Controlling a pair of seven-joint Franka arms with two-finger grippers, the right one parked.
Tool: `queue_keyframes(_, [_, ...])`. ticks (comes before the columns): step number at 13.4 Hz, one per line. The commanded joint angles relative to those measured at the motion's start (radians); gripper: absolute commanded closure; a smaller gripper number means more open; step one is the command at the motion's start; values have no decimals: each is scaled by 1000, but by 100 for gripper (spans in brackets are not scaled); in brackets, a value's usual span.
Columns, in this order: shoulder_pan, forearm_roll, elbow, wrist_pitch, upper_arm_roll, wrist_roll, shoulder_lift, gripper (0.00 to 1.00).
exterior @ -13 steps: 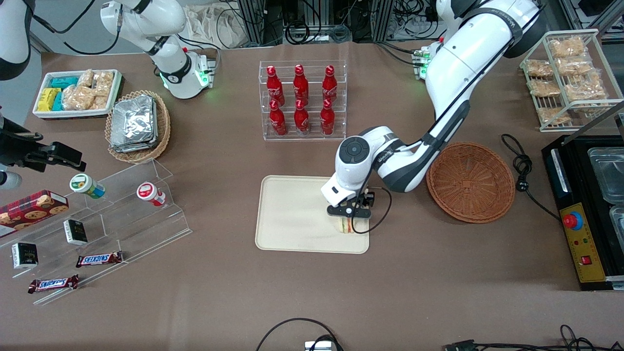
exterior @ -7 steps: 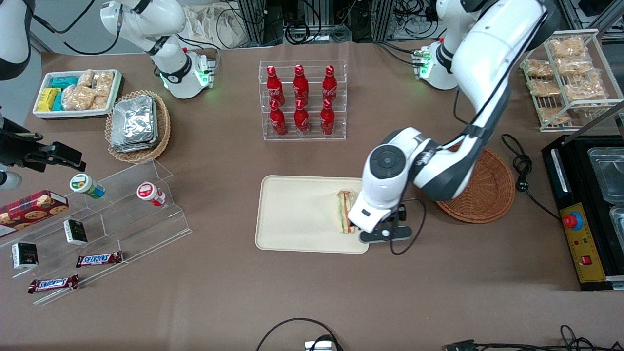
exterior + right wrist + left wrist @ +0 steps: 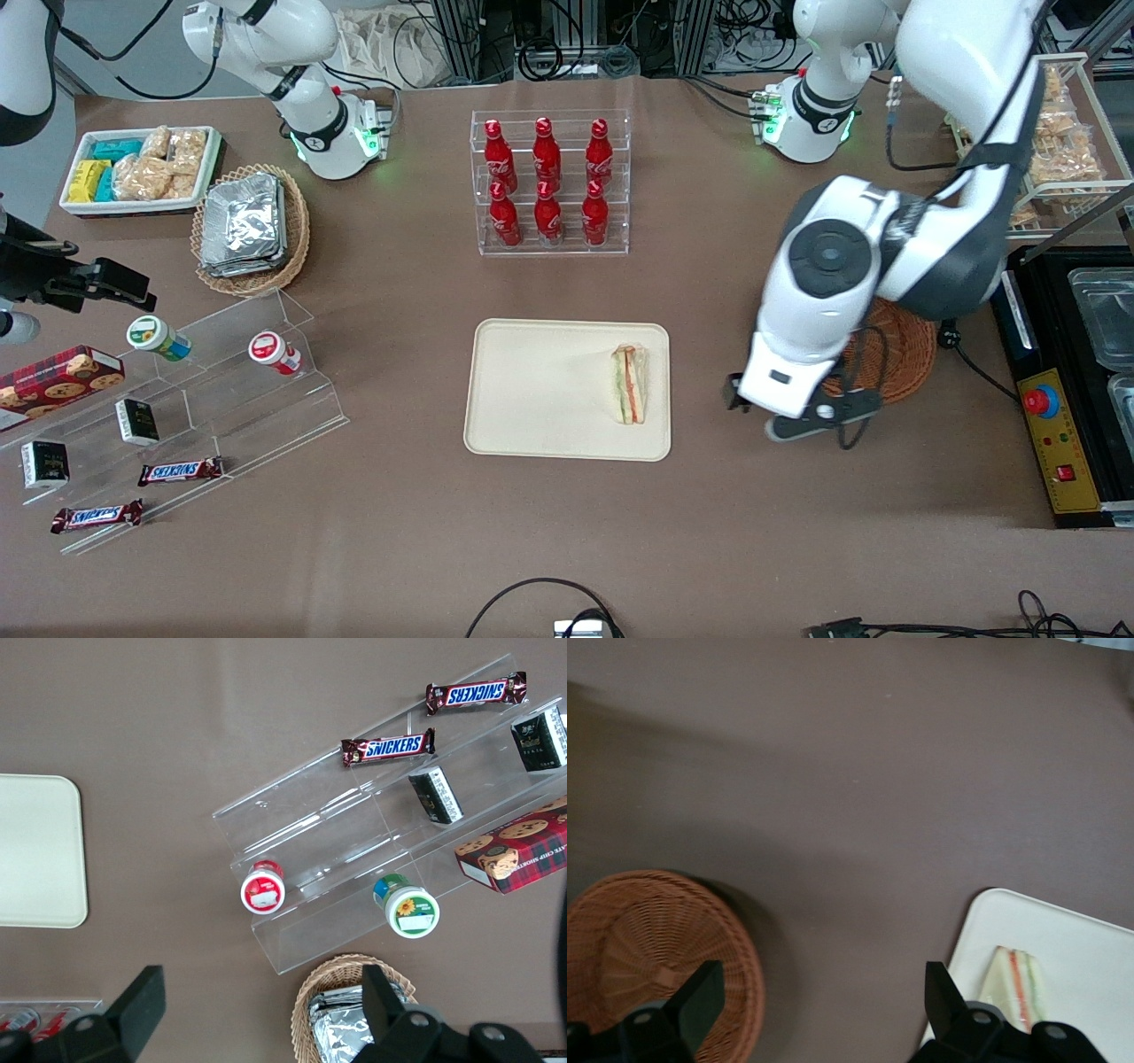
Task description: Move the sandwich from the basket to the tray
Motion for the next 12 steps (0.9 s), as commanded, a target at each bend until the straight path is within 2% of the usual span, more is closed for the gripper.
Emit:
queue_keyframes(1, [73, -79, -21, -59, -4, 117, -74, 0])
queue_keyframes(5, [137, -112, -26, -122, -4, 251, -118, 0])
queue_keyframes(6, [147, -151, -31, -129, 3, 315, -141, 0])
queue_keyframes(9, [122, -249, -55, -169, 126, 481, -223, 0])
queue_keyframes(12, [90, -289, -93, -205, 233, 651, -301, 0])
